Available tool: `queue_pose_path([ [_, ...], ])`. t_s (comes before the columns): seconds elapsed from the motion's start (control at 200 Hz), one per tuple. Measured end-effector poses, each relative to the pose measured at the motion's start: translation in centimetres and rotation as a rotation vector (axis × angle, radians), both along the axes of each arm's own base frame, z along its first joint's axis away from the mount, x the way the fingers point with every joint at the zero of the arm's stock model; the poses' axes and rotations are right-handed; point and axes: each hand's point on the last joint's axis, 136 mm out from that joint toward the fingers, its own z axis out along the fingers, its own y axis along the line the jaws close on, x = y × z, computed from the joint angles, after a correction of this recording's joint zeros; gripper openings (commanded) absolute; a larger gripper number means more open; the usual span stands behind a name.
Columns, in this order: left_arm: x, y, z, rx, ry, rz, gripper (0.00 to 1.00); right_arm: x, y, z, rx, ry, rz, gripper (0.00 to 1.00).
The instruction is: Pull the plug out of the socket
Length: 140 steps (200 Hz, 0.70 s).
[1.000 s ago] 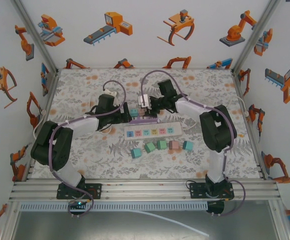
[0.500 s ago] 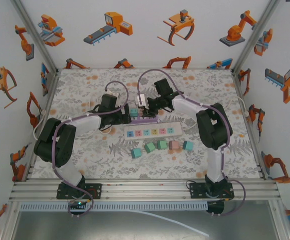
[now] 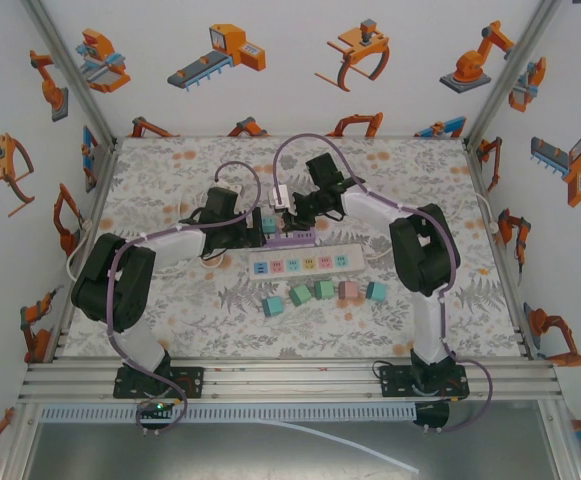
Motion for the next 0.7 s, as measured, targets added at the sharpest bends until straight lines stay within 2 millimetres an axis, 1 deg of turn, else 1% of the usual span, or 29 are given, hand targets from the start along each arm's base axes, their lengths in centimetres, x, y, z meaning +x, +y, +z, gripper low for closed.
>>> queue_pose_path([
  [0.145, 0.23, -0.14, 0.26, -0.010, -0.012, 0.002, 0.84, -0.05, 0.03, 0.00, 0.000, 0.010, 0.003, 0.24],
  [0.305, 0.60, -0.32, 0.65, -0.026, -0.029, 0.008, 0.84, -0.32, 0.09, 0.00, 0.004, 0.023, 0.011, 0.22],
  [0.456, 0.68, -0.52, 0.10, -0.033, -0.011, 0.009, 0.82, -0.37, 0.10, 0.02, 0.006, 0.025, 0.013, 0.21],
  [0.701, 0.90, -0.80, 0.00, -0.031, -0.002, 0.005, 0.81, -0.22, -0.04, 0.13, 0.012, 0.037, 0.004, 0.21],
])
